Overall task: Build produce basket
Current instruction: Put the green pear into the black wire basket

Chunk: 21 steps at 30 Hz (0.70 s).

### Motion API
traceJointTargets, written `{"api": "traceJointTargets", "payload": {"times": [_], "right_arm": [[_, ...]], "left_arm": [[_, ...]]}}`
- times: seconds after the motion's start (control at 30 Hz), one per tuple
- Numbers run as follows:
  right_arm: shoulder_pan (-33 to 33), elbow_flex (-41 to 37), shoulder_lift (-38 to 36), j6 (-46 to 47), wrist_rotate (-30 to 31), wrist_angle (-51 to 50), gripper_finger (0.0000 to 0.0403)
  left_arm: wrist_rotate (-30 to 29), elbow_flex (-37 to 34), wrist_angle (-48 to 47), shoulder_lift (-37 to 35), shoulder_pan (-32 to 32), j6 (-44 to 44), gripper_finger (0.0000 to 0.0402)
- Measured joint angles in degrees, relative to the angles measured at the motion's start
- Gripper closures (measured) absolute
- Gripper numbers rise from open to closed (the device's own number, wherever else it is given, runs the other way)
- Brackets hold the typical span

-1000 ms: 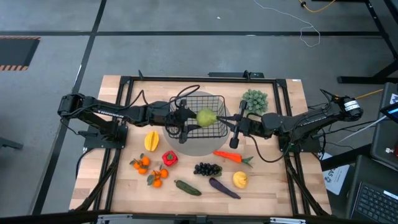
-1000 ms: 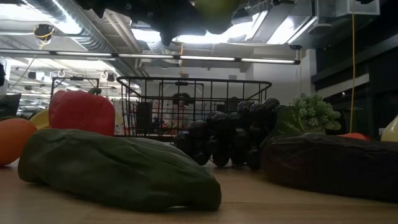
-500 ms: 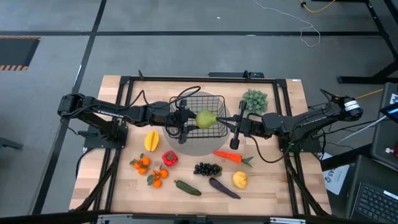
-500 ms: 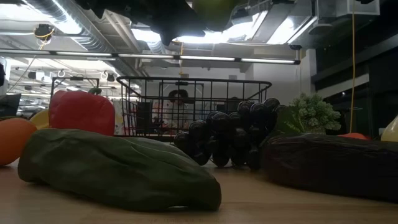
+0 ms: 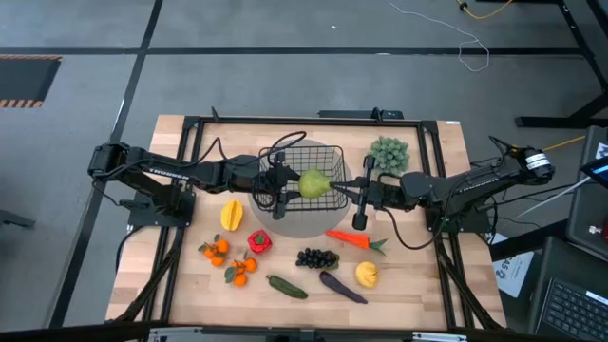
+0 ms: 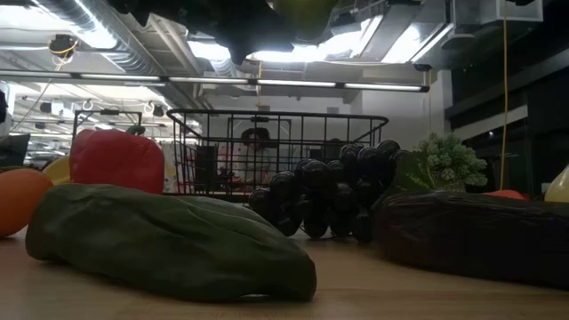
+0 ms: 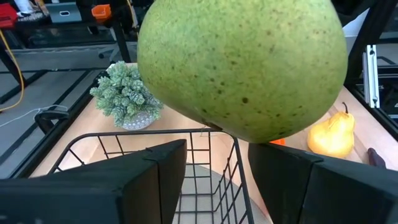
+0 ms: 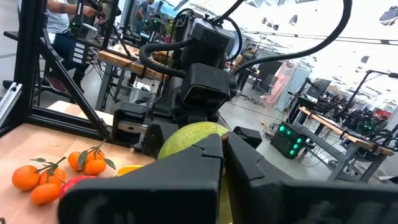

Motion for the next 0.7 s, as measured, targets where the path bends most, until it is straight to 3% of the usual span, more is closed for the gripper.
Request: {"api": "traceJointTargets", "payload": {"times": [0.17,0.47,0.7], "right_arm": [[0.00,0.00,0.00,0.00,0.00,0.00,0.0403],[0.00,0.02,0.00,-0.01,-0.04,0.18,0.0403],[0.00,0.11,-0.08,-0.02,-0.76,0.45,0.0403]], "left_arm": [[0.40,0.00,0.07,-0.02,-0.02,-0.01,0.0275],[0.42,0.00,1.34,-0.02,-0.02,0.00,0.0389],[-1.65,0.00,2.57,0.00,-1.73,1.40,0.0401]]}}
